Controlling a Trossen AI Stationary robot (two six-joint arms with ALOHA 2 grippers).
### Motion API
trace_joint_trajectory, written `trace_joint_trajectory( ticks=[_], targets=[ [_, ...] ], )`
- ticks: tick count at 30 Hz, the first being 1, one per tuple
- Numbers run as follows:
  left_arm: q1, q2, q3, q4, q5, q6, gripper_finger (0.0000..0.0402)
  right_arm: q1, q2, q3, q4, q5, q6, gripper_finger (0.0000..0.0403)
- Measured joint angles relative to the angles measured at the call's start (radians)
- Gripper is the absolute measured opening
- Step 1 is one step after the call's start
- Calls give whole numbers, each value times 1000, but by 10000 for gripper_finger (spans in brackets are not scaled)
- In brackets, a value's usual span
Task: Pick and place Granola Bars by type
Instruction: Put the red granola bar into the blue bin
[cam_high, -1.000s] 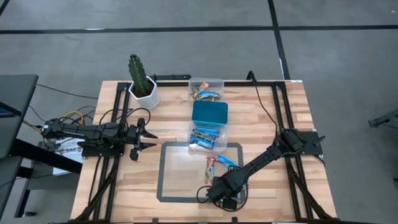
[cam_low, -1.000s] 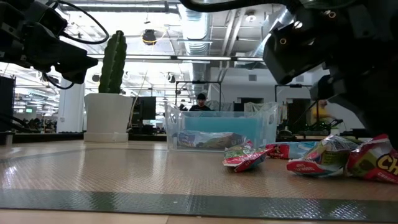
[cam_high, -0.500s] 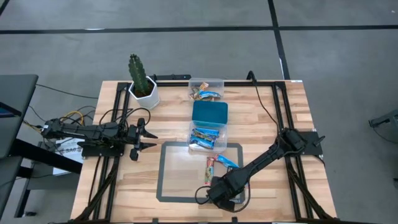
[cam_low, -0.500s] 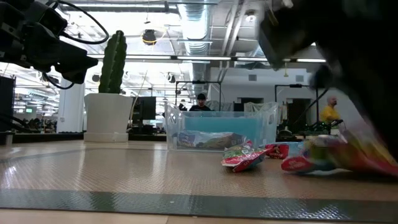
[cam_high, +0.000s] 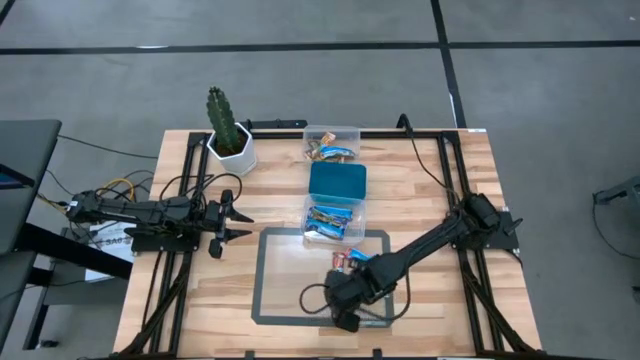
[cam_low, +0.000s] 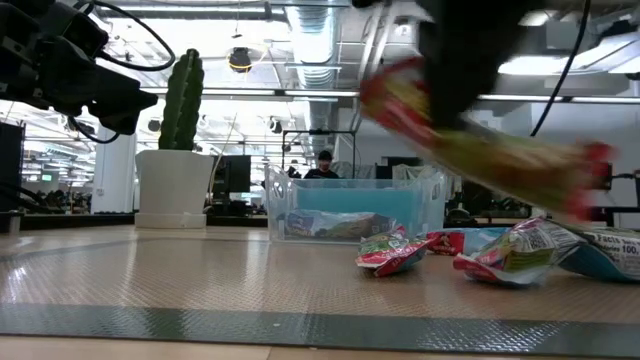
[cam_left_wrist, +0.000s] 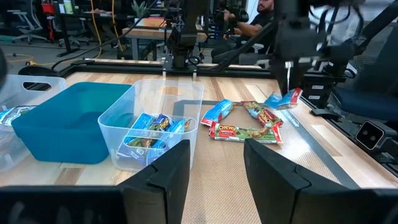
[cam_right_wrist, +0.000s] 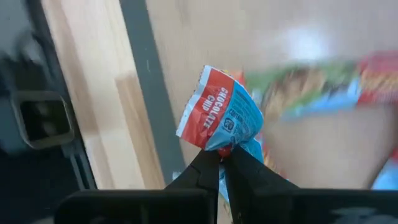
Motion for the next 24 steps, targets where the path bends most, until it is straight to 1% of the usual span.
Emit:
trace_joint_trajectory(
  ticks=[4,7,13,16,20,24],
  targets=[
    [0,0,0,0,0,0,144,-40,-17,0,116,40,-71,4],
    [0,0,0,0,0,0,144,-82,-19,0,240,46,-145,2],
    [0,0,0,0,0,0,144,-195,-20,0,508,46,-299,3],
    [0,0,0,0,0,0,144,-255,-21,0,612,58,-372,2],
    [0,0,0,0,0,0,144,-336,-21,0,694,126,-451,1],
    [0,0,0,0,0,0,144,-420,-21,0,710,177,-496,2]
  ],
)
